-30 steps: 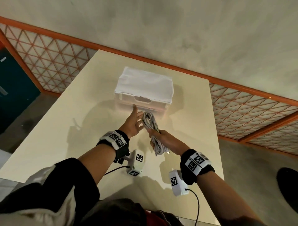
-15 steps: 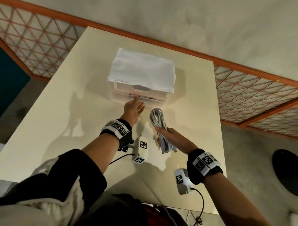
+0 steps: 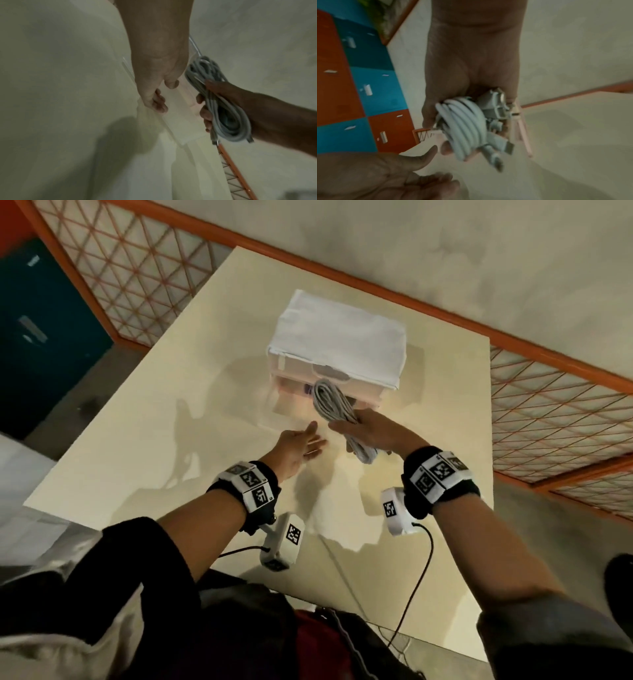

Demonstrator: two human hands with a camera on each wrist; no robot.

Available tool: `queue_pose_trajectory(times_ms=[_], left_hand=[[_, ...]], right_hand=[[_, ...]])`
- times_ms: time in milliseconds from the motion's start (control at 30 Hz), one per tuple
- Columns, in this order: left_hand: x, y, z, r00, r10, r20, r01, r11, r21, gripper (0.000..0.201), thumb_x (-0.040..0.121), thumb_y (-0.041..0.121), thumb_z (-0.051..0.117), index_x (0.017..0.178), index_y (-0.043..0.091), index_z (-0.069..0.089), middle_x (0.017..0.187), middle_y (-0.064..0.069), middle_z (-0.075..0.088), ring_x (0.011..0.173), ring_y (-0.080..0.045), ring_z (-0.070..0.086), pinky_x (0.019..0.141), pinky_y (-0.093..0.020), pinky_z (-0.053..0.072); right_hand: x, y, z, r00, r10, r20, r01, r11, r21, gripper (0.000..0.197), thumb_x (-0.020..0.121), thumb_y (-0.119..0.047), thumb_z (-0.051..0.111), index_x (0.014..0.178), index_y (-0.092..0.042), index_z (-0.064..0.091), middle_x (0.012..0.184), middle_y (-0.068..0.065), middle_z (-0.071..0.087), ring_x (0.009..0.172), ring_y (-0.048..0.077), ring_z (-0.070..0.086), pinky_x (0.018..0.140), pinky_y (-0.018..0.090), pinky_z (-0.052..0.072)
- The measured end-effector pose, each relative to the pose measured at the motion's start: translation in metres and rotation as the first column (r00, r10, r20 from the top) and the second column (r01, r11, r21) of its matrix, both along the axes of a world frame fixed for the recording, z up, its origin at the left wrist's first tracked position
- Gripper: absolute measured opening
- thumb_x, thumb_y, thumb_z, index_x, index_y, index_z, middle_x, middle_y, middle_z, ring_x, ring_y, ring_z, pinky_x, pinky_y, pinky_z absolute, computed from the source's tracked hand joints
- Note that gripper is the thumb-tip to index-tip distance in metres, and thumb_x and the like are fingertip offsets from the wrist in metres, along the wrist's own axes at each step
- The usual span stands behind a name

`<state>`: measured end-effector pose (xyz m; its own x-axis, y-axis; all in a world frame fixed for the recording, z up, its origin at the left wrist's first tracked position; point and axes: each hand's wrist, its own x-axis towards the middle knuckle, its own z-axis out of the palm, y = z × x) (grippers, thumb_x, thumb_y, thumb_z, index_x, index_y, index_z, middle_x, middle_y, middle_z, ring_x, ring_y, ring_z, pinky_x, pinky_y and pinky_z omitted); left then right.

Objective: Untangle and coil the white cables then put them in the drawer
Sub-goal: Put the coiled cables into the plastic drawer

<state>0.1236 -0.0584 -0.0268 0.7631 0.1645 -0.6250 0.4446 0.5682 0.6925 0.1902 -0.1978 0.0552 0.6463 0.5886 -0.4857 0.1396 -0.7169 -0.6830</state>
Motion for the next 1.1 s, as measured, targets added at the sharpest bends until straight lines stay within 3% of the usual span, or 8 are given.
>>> queue_pose_trajectory(times_ms=[100, 167, 300, 500, 667, 833, 1000, 1100], left_hand=[[-0.007, 0.0, 0.007, 1.0, -0.015, -0.013, 0.015, 1.0, -0.015, 0.024, 0.095, 0.023, 0.051, 0.094, -0.001, 0.051, 0.097, -0.01, 0.057, 0.082, -0.016, 0.063, 0.075, -0.028, 0.053], [-0.009, -0.002, 0.01, 1.0, -0.006, -0.022, 0.006, 1.0, -0.003, 0.033, 0.095, 0.023, 0.052, 0.11, -0.006, 0.046, 0.106, -0.015, 0.055, 0.079, -0.015, 0.064, 0.067, -0.025, 0.054], [-0.011, -0.003, 0.008, 0.999, -0.023, -0.032, 0.023, 1.0, 0.001, 0.03, 0.095, 0.024, 0.052, 0.106, -0.003, 0.044, 0.116, -0.021, 0.056, 0.079, -0.014, 0.064, 0.058, -0.019, 0.056], [-0.015, 0.0, 0.001, 0.999, -0.041, -0.022, 0.04, 0.999, -0.018, 0.022, 0.096, 0.02, 0.05, 0.093, -0.002, 0.051, 0.115, -0.02, 0.055, 0.084, -0.015, 0.064, 0.063, -0.019, 0.054], [-0.015, -0.002, 0.006, 1.0, -0.014, -0.028, 0.013, 0.999, -0.031, 0.023, 0.096, 0.019, 0.049, 0.093, -0.004, 0.053, 0.114, -0.021, 0.056, 0.104, -0.024, 0.06, 0.066, -0.02, 0.055], [-0.015, -0.003, 0.009, 0.998, 0.007, -0.06, -0.01, 0.999, -0.045, 0.022, 0.096, 0.017, 0.049, 0.082, 0.001, 0.052, 0.099, -0.017, 0.061, 0.119, -0.031, 0.057, 0.077, -0.024, 0.053], [-0.016, -0.001, 0.008, 0.997, 0.011, -0.072, -0.013, 0.999, -0.036, 0.034, 0.096, 0.015, 0.048, 0.116, -0.013, 0.049, 0.116, -0.025, 0.057, 0.121, -0.031, 0.055, 0.093, -0.027, 0.046], [-0.016, -0.001, 0.009, 0.998, 0.023, -0.063, -0.026, 0.998, -0.051, 0.04, 0.096, 0.014, 0.048, 0.12, -0.018, 0.045, 0.122, -0.028, 0.055, 0.122, -0.032, 0.055, 0.093, -0.027, 0.045]], right_hand=[[0.018, 0.021, -0.01, 0.98, 0.147, 0.132, -0.112, 0.965, -0.239, 0.027, 0.09, -0.051, 0.054, 0.106, -0.029, 0.054, 0.068, -0.002, 0.065, 0.068, 0.017, 0.064, 0.074, 0.029, 0.05], [0.027, 0.029, -0.017, 0.956, 0.228, 0.185, -0.142, 0.911, -0.387, 0.041, 0.087, -0.057, 0.053, 0.114, -0.027, 0.058, 0.072, 0.0, 0.069, 0.073, 0.018, 0.065, 0.082, 0.033, 0.049], [0.042, 0.037, -0.025, 0.93, 0.252, 0.267, -0.111, 0.885, -0.451, 0.054, 0.085, -0.059, 0.055, 0.128, -0.027, 0.051, 0.088, 0.001, 0.074, 0.077, 0.017, 0.068, 0.09, 0.035, 0.05], [0.051, 0.038, -0.045, 1.0, 0.02, 0.001, -0.019, 0.973, -0.232, 0.042, 0.088, -0.041, 0.062, 0.118, -0.015, 0.049, 0.085, 0.003, 0.067, 0.064, 0.022, 0.066, 0.068, 0.036, 0.057], [0.051, 0.036, -0.045, 0.967, -0.16, -0.198, 0.148, 0.986, -0.071, 0.037, 0.092, -0.033, 0.061, 0.117, -0.008, 0.052, 0.082, 0.005, 0.064, 0.056, 0.016, 0.062, 0.046, 0.023, 0.051], [0.054, 0.036, -0.047, 0.916, -0.269, -0.297, 0.261, 0.963, -0.069, 0.033, 0.089, -0.035, 0.064, 0.111, -0.012, 0.053, 0.08, 0.005, 0.066, 0.049, 0.012, 0.063, 0.044, 0.022, 0.051], [0.056, 0.032, -0.043, 0.845, -0.338, -0.415, 0.341, 0.937, -0.07, 0.033, 0.086, -0.032, 0.069, 0.11, -0.012, 0.059, 0.08, 0.007, 0.067, 0.046, 0.013, 0.062, 0.043, 0.02, 0.05], [0.059, 0.04, -0.038, 0.927, -0.237, -0.29, 0.181, 0.962, -0.207, 0.023, 0.087, -0.035, 0.066, 0.096, -0.014, 0.059, 0.07, 0.002, 0.067, 0.05, 0.013, 0.063, 0.05, 0.023, 0.053]])
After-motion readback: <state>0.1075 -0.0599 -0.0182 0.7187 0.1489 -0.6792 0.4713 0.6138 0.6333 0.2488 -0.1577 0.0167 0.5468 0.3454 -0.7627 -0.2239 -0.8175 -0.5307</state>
